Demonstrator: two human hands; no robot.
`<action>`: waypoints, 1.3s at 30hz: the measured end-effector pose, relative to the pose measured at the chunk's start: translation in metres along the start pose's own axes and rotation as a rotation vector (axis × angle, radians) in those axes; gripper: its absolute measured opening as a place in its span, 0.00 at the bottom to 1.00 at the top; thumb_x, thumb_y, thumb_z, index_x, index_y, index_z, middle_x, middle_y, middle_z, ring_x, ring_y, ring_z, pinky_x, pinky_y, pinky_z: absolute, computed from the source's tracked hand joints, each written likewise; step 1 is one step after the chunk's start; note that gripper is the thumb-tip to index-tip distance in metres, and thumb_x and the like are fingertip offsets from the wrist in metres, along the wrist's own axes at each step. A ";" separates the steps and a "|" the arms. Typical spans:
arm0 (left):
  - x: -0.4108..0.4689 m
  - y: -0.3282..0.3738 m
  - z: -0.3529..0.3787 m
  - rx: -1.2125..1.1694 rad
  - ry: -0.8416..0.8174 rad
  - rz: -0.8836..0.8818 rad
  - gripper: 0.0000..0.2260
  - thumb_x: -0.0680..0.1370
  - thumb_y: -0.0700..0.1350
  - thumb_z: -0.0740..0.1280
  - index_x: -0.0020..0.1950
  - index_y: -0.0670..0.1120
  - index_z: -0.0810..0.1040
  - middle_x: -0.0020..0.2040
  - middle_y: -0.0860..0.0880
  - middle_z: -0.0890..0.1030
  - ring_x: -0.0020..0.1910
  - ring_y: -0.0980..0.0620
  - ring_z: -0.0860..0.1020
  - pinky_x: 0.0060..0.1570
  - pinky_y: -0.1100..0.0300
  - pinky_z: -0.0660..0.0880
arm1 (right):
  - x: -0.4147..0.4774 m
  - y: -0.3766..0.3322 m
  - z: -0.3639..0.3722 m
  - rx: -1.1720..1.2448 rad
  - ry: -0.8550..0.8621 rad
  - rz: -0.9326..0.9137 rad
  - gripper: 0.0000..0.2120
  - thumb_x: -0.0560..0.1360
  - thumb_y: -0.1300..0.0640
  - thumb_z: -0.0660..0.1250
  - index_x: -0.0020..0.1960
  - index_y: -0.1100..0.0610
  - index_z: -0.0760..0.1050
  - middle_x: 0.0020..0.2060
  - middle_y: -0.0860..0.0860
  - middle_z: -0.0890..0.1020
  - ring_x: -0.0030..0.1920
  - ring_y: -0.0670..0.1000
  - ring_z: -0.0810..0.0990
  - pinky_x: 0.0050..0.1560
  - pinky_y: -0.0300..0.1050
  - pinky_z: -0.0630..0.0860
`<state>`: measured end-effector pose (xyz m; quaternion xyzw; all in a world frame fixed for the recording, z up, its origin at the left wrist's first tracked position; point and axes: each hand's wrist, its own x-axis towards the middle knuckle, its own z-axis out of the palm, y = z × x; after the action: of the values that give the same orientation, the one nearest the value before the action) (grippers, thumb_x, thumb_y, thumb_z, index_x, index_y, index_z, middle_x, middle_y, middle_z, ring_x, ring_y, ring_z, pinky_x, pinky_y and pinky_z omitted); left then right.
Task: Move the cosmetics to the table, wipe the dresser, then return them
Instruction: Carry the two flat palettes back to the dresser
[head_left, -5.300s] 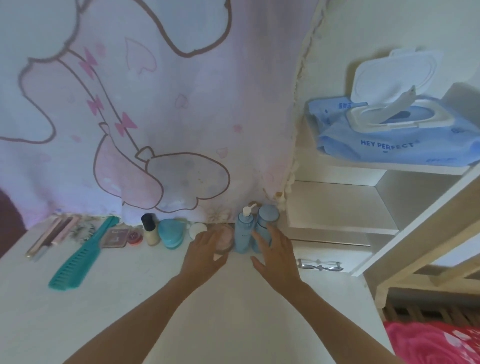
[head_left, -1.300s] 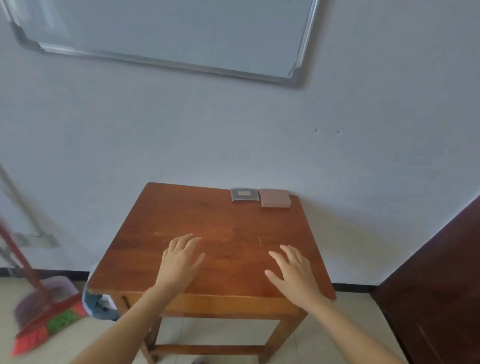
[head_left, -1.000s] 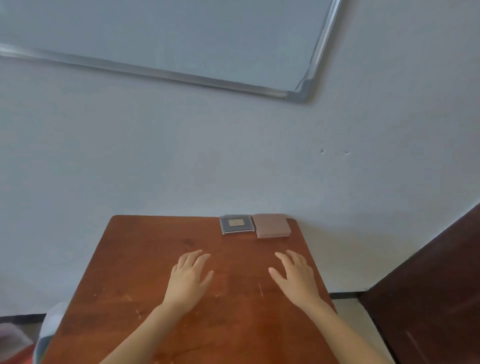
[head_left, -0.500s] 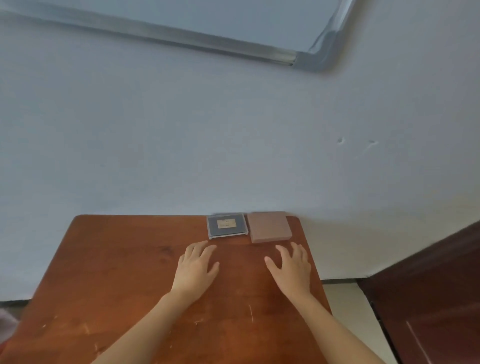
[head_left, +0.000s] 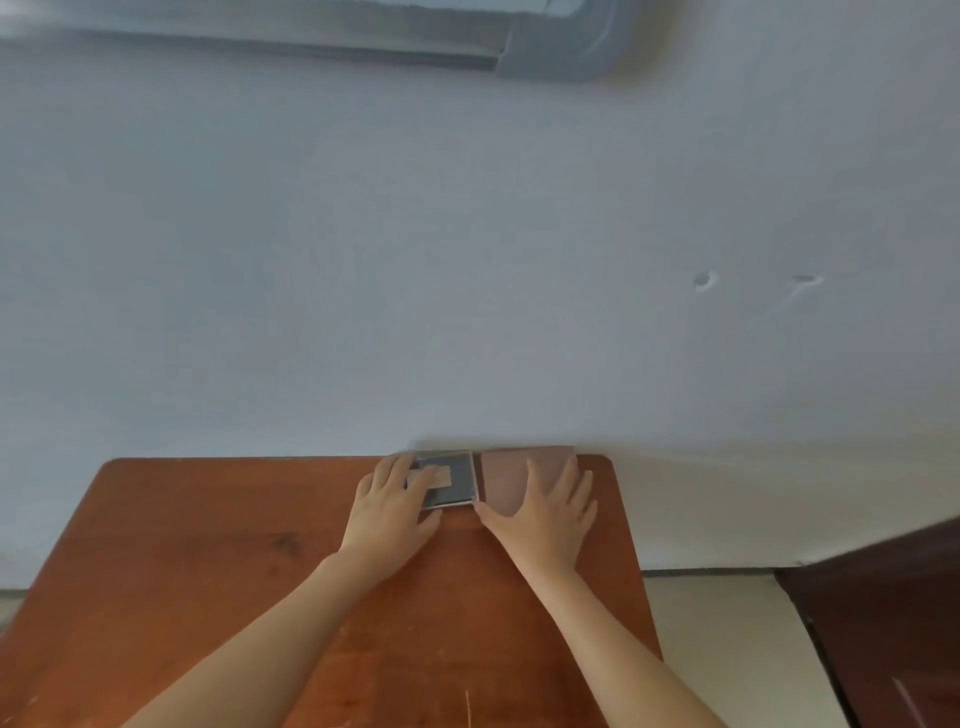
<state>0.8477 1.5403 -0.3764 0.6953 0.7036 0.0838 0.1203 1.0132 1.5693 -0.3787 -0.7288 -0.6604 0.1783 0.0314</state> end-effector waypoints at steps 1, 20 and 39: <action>0.004 -0.002 0.001 0.004 0.013 -0.002 0.23 0.75 0.50 0.63 0.69 0.49 0.65 0.72 0.46 0.62 0.72 0.45 0.57 0.69 0.51 0.56 | 0.001 0.000 0.000 0.000 -0.015 0.008 0.43 0.68 0.31 0.62 0.75 0.48 0.50 0.75 0.59 0.44 0.74 0.62 0.42 0.71 0.59 0.45; 0.007 0.005 -0.008 0.168 -0.244 -0.117 0.29 0.69 0.58 0.67 0.65 0.47 0.64 0.63 0.46 0.64 0.63 0.45 0.63 0.60 0.53 0.64 | -0.051 0.035 -0.014 -0.170 -0.178 -0.137 0.50 0.63 0.26 0.61 0.75 0.45 0.43 0.74 0.58 0.37 0.73 0.62 0.37 0.71 0.61 0.45; -0.092 -0.032 -0.028 0.008 -0.197 -0.263 0.29 0.69 0.58 0.68 0.65 0.48 0.65 0.61 0.49 0.70 0.60 0.49 0.69 0.58 0.56 0.69 | -0.038 0.040 -0.029 -0.224 -0.255 -0.487 0.43 0.66 0.43 0.69 0.74 0.45 0.50 0.63 0.52 0.63 0.62 0.53 0.64 0.62 0.48 0.63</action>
<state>0.8092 1.4491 -0.3540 0.6025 0.7736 -0.0040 0.1960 1.0572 1.5328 -0.3543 -0.5195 -0.8300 0.1818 -0.0907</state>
